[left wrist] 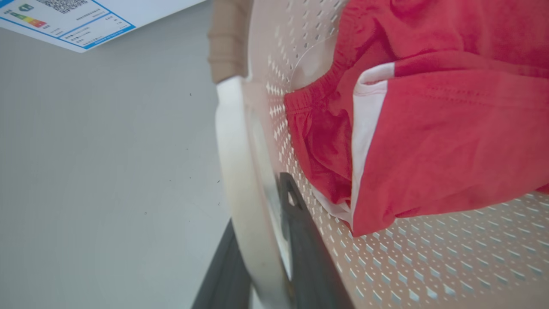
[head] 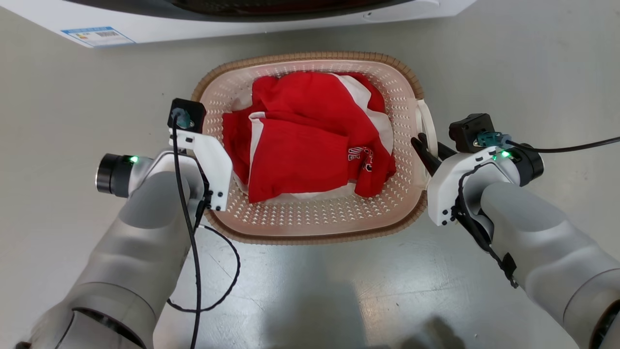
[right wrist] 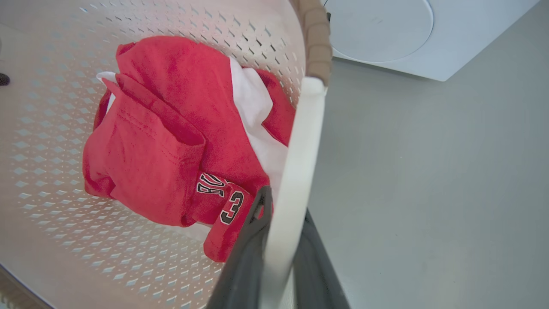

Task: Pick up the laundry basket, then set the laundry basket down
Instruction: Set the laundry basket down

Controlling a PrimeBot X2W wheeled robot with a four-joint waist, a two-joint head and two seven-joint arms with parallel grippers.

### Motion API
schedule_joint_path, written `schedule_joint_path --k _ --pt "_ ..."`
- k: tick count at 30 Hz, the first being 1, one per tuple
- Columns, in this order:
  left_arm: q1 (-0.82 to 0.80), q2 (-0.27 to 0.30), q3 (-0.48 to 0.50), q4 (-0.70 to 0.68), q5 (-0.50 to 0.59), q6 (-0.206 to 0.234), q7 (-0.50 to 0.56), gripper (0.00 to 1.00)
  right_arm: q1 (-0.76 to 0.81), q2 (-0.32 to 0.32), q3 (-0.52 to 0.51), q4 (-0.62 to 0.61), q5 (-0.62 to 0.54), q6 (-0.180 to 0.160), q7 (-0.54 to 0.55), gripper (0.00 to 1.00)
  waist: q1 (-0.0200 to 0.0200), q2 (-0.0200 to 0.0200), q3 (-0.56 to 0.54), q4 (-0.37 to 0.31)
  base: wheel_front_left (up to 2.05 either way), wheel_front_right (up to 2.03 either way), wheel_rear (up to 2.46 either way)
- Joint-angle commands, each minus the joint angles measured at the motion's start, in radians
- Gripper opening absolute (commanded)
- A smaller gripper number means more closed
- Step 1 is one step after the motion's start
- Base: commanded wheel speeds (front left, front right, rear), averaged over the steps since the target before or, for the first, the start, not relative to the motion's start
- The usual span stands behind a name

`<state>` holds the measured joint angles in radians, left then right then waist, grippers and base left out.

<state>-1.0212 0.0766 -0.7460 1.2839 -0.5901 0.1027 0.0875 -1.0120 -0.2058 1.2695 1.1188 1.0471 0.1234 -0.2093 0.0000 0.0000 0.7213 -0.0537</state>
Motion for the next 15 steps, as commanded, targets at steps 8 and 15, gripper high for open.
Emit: schedule_joint_path --k 8,15 --pt "-0.047 0.052 0.008 0.002 0.008 0.027 -0.014 0.0 0.007 0.004 0.011 0.013 -0.005 0.007 -0.041 0.0 0.0 0.0 0.041 -0.003 0.0 0.0 0.0" --pt "-0.049 0.059 -0.001 0.004 0.007 0.029 -0.007 0.0 0.001 0.006 0.011 0.018 -0.003 0.007 -0.047 0.0 0.0 0.0 0.056 -0.006 0.0 0.0 0.0"
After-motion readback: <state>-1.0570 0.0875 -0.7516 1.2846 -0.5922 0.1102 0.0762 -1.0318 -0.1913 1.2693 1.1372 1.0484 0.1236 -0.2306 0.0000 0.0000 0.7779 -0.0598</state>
